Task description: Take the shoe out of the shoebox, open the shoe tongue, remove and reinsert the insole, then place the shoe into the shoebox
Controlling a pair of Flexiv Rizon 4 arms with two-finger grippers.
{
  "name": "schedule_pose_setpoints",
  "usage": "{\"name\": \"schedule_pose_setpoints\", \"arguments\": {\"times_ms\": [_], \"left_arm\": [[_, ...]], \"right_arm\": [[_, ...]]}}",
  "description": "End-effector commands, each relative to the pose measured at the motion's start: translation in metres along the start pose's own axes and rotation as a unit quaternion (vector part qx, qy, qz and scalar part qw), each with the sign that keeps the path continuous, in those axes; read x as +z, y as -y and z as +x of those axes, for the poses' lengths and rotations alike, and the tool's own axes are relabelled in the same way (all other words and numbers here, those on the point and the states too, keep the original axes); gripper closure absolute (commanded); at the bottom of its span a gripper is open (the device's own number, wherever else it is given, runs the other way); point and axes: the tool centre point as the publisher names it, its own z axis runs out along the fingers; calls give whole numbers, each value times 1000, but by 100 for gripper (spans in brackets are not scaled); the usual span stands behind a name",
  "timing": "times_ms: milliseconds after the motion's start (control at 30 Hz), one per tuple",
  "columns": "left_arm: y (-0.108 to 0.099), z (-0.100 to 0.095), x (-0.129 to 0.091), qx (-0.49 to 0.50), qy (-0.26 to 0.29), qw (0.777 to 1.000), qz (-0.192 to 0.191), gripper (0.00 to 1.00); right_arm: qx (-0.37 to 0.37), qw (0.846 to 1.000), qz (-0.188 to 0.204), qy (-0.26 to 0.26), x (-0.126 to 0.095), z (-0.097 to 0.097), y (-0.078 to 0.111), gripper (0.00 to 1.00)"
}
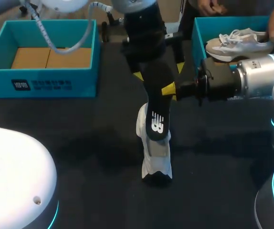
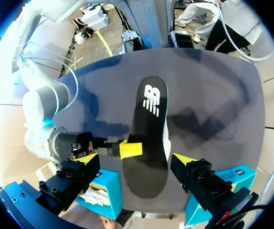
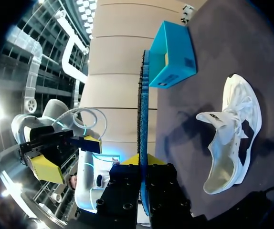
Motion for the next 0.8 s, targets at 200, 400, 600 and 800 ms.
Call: {"name": "schedule_pose_setpoints", "arguments": {"times_ms": [200, 400, 600, 800], "left_arm": [[2, -2, -6, -1, -9, 1000, -2, 0], [4, -2, -5, 1, -7, 1000, 0, 0], [8, 4, -10, 4, 58, 998, -11, 0], [15, 16, -18, 12, 150, 988, -35, 0]], "right_arm": [[-2, 1000, 4, 1, -1, -1, -2, 100], [-3, 1000, 6, 2, -4, -1, -3, 100], [-5, 1000, 5, 3, -7, 0, -2, 100], [-6, 1000, 1, 8, -11, 3, 1, 100]]}}
